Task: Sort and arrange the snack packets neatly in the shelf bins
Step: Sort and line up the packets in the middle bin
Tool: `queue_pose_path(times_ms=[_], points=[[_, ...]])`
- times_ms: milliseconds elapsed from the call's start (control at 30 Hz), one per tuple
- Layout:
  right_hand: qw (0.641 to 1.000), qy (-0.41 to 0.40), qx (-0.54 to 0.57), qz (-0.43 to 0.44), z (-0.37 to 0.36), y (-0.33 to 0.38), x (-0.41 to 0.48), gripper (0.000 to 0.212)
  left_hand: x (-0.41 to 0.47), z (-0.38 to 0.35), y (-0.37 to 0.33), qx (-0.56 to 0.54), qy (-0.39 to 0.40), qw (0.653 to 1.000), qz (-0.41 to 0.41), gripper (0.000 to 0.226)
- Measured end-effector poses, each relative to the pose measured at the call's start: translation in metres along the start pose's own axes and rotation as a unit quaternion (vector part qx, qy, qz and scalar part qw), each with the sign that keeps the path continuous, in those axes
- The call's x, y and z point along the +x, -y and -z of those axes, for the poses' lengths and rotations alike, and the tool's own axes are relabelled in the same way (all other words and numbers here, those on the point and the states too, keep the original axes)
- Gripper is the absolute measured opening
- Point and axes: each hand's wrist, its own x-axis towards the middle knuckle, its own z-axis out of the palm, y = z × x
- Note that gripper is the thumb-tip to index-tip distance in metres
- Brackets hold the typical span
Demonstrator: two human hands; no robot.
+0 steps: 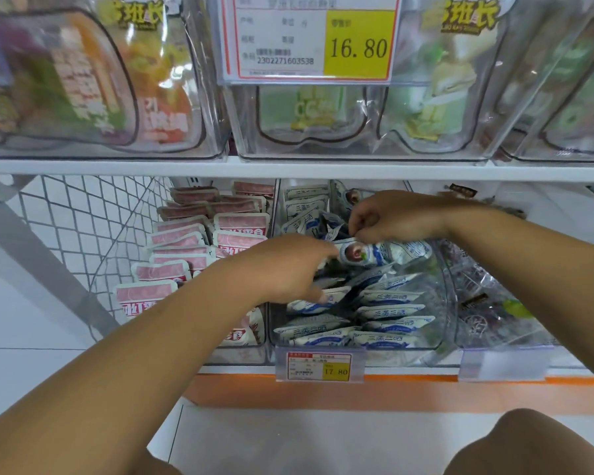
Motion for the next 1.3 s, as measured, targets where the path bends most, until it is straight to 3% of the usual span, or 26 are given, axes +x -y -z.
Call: queue_pose_path(times_ms=[67, 267, 467, 533, 667, 733, 833, 900, 1000, 1100, 1200, 1300], points=[[1.000, -0.005, 0.023, 0.007, -0.002, 0.004, -0.002, 0.015, -0.006, -0.004, 0.004, -0.063, -0.062, 0.996, 0.004, 0.066], [0.993, 0.108, -0.038, -0.034, -0.004, 0.010, -0.008, 0.055, -0.025, -0.021, -0.001, 0.026, -0.110, 0.994, -0.009, 0.067], [0.998, -0.036, 0.041, -0.017, -0.007, 0.012, -0.014, 0.015, -0.027, -0.031, 0.002, 0.043, -0.137, 0.988, -0.052, 0.050], [0.995, -0.094, 0.038, -0.009, -0.006, 0.022, -0.015, 0.013, -0.027, -0.031, 0.006, 0.051, -0.150, 0.985, -0.069, 0.052], [0.983, -0.155, -0.075, 0.056, -0.021, 0.053, -0.008, 0.016, -0.027, -0.033, 0.010, 0.062, -0.164, 0.981, -0.084, 0.060], [0.987, -0.138, -0.048, 0.069, -0.028, 0.060, -0.002, 0.026, -0.028, -0.037, 0.012, 0.056, -0.186, 0.976, -0.101, 0.059], [0.998, -0.037, 0.049, 0.017, -0.015, 0.049, -0.006, 0.045, -0.028, -0.047, 0.022, 0.053, -0.217, 0.967, -0.120, 0.057], [1.000, 0.009, 0.000, -0.004, -0.004, 0.041, -0.015, 0.052, -0.025, -0.051, 0.026, 0.050, -0.229, 0.964, -0.127, 0.057], [0.995, -0.058, -0.080, 0.008, -0.007, 0.037, -0.021, 0.041, -0.024, -0.050, 0.023, 0.042, -0.251, 0.959, -0.127, 0.056], [0.979, -0.142, -0.088, 0.114, -0.027, 0.051, -0.018, 0.023, -0.024, -0.050, 0.021, 0.017, -0.265, 0.956, -0.127, 0.045], [0.980, -0.115, -0.093, 0.133, -0.047, 0.058, -0.006, 0.026, -0.027, -0.048, 0.020, -0.012, -0.261, 0.957, -0.129, 0.032], [0.992, -0.082, 0.031, 0.091, -0.037, 0.052, -0.004, 0.036, -0.029, -0.049, 0.023, -0.036, -0.262, 0.958, -0.115, 0.033]])
